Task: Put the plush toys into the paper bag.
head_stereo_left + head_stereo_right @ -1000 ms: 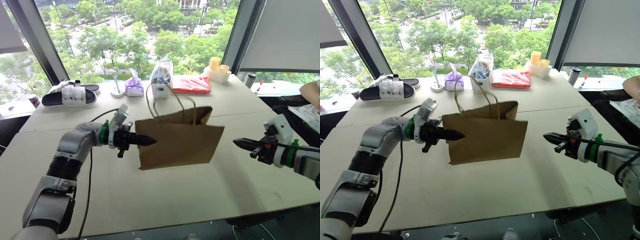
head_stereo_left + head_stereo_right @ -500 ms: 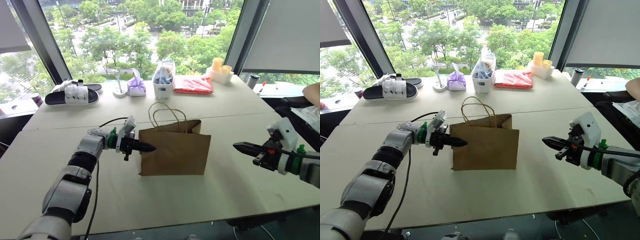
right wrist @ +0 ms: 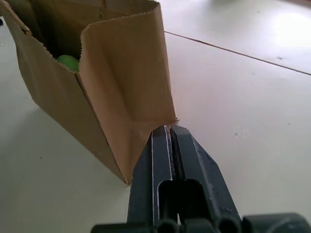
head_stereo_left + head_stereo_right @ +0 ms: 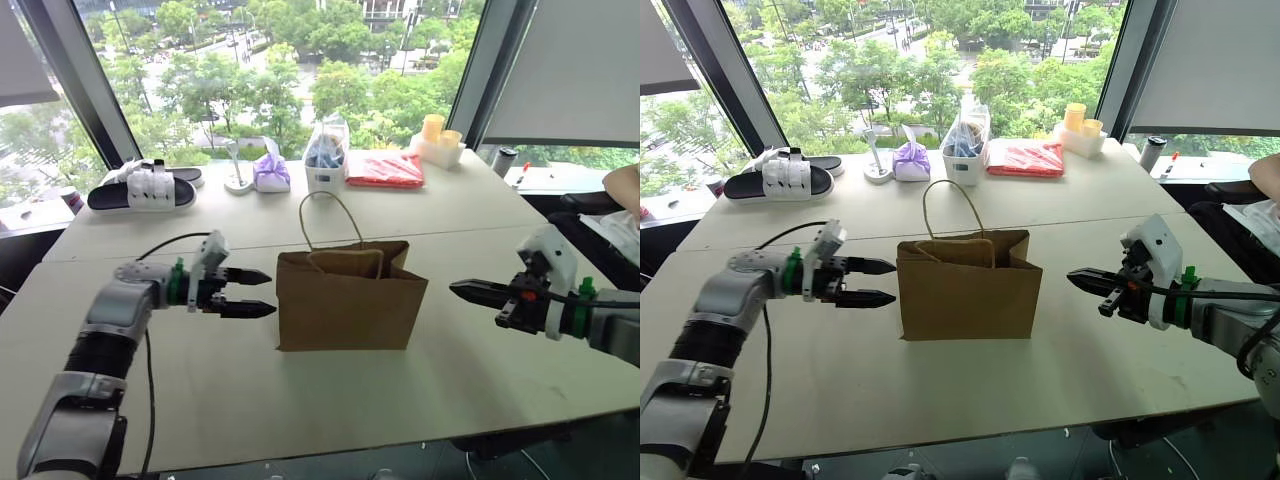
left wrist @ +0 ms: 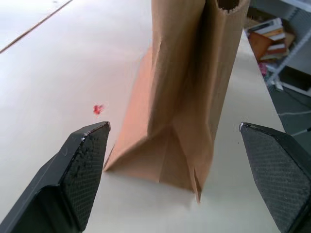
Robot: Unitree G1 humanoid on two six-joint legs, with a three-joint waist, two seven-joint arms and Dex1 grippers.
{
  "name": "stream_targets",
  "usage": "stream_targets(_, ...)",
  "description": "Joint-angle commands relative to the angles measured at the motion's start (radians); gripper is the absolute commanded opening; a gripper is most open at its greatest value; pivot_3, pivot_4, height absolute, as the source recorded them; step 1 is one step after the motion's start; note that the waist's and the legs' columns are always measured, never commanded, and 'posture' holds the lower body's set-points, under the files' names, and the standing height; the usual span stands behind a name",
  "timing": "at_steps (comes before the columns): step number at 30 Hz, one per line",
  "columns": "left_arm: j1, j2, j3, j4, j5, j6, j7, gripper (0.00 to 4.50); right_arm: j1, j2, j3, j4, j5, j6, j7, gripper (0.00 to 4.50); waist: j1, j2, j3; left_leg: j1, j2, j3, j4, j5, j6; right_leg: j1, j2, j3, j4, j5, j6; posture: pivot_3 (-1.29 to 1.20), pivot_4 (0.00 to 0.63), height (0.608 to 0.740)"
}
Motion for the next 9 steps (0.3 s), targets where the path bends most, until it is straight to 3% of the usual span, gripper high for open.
stream_targets(1, 0.041, 0.062, 0.091, -0.181, -0.099, 0.119, 0.043, 4.40, 0.012, -0.052, -0.014, -0.051, -0.009, -0.038, 0.048, 0.00, 0.001, 0.000, 0.000, 0.000, 0.000, 0.000, 0.000, 0.000, 0.000, 0.000, 0.000, 0.000, 0.000, 0.000, 0.000, 0.00, 0.150, 0.740)
stream_targets(9, 0.179, 0.129, 0.240, -0.471, -0.270, 0.320, 0.201, 4.40, -0.029, -0.121, 0.022, -0.131, 0.042, -0.046, 0.119, 0.00, -0.001, 0.000, 0.000, 0.000, 0.001, 0.000, -0.001, 0.000, 0.000, 0.000, 0.000, 0.000, 0.000, 0.000, 0.000, 0.00, 0.150, 0.740)
